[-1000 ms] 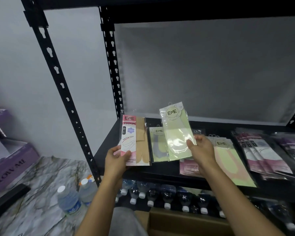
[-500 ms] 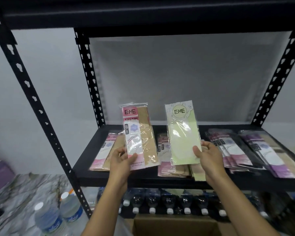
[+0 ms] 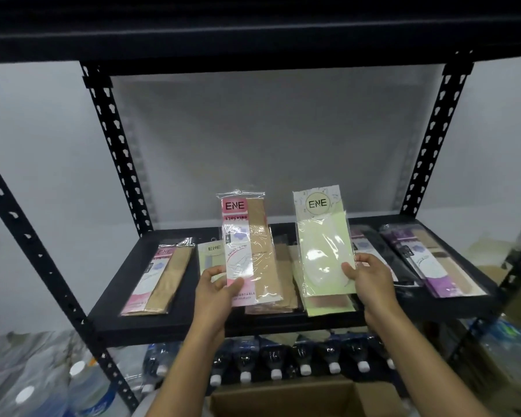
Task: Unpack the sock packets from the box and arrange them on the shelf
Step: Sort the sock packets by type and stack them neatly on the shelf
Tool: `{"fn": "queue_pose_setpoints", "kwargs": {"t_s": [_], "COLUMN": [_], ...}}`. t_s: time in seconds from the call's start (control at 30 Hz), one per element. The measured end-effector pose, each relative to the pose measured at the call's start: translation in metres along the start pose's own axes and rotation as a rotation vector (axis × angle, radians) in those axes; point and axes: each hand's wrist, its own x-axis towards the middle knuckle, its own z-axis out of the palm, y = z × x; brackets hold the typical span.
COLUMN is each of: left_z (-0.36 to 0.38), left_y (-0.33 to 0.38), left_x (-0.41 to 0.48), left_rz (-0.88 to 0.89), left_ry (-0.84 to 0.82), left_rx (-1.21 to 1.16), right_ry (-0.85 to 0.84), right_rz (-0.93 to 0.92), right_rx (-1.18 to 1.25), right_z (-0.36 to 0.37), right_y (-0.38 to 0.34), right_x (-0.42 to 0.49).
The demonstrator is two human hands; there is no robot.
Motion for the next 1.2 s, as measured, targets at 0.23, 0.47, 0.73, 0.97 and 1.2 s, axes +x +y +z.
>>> {"fn": "queue_pose_setpoints", "kwargs": {"t_s": [0.23, 0.47, 0.73, 0.97, 1.2], "left_z": [0.022, 0.036, 0.039, 0.032, 0.022], "left_y": [-0.015, -0.027, -0.030, -0.040, -0.043], "left_x": [0.009, 0.024, 0.026, 0.028, 0.028], "left_rz": [0.001, -0.035, 0.131, 0.158, 0.188], "left_ry": [-0.004, 0.006, 0.060, 0.043, 0.026], "left_rx": [0.095, 0.207, 0.681, 0.954, 0.839], "right_ry": [0.044, 0.056, 0.083, 0.083, 0.103], "right_rz": [0.015, 0.019, -0.094, -0.196, -0.268], "right_rx": [-0.128, -0.280, -0.628, -0.972, -1.082], "right_z": [-0.013, -0.006, 0.003, 0.002, 0.002], "right_y": [0.015, 0.027, 0.035, 0.039, 0.044], "right_x": [0.015, 0.023, 0.016, 0.002, 0.001]}}
